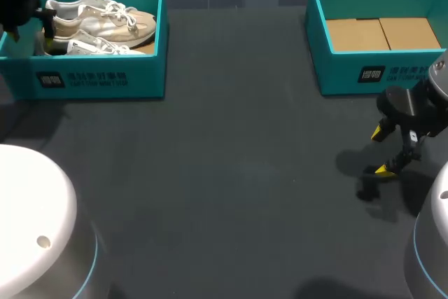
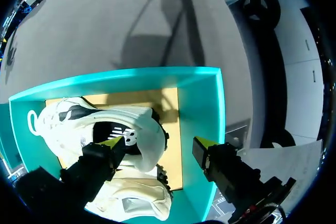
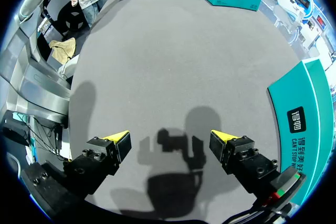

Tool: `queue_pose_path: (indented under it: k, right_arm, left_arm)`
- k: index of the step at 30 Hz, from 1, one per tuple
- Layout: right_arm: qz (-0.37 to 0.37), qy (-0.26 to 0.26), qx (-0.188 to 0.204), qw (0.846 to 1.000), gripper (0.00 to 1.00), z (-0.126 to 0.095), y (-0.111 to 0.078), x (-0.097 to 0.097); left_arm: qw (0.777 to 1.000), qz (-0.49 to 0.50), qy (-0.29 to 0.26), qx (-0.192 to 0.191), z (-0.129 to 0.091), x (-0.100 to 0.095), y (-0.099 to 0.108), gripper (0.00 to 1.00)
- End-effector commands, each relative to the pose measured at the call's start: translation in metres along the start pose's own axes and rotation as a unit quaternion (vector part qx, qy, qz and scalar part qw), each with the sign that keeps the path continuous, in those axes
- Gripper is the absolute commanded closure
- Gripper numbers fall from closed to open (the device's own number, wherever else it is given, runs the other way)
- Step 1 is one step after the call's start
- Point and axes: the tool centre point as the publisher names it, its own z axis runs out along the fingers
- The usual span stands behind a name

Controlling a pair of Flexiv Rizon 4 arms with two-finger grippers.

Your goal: Take the shoe out of the shoebox, open the shoe tongue, remove and reinsert the insole, then place the shoe into the shoebox

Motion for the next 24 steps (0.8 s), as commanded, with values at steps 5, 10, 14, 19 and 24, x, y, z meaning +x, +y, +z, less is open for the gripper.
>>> queue_pose_path:
  k: [5, 10, 14, 19, 24]
  right_arm:
    - [0.000, -0.001, 0.001, 1.000, 0.00, 0.000, 0.000, 0.001]
    - [0.000, -0.001, 0.001, 1.000, 0.00, 0.000, 0.000, 0.001]
    - [0.000, -0.001, 0.001, 1.000, 0.00, 0.000, 0.000, 0.001]
    - [0.000, -0.001, 0.001, 1.000, 0.00, 0.000, 0.000, 0.001]
    - [0.000, -0.001, 0.001, 1.000, 0.00, 0.000, 0.000, 0.001]
  left_arm:
    - [1.000, 0.007, -0.005, 0.003, 0.017, 0.001, 0.003, 0.23]
    - [1.000, 0.008, -0.004, 0.001, 0.023, -0.001, 0.003, 0.23]
    - [1.000, 0.004, 0.002, -0.003, 0.028, -0.004, 0.005, 0.22]
    - [1.000, 0.002, 0.007, 0.000, 0.036, -0.009, 0.008, 0.23]
    - [1.000, 0.002, 0.011, 0.002, 0.043, -0.010, 0.009, 0.25]
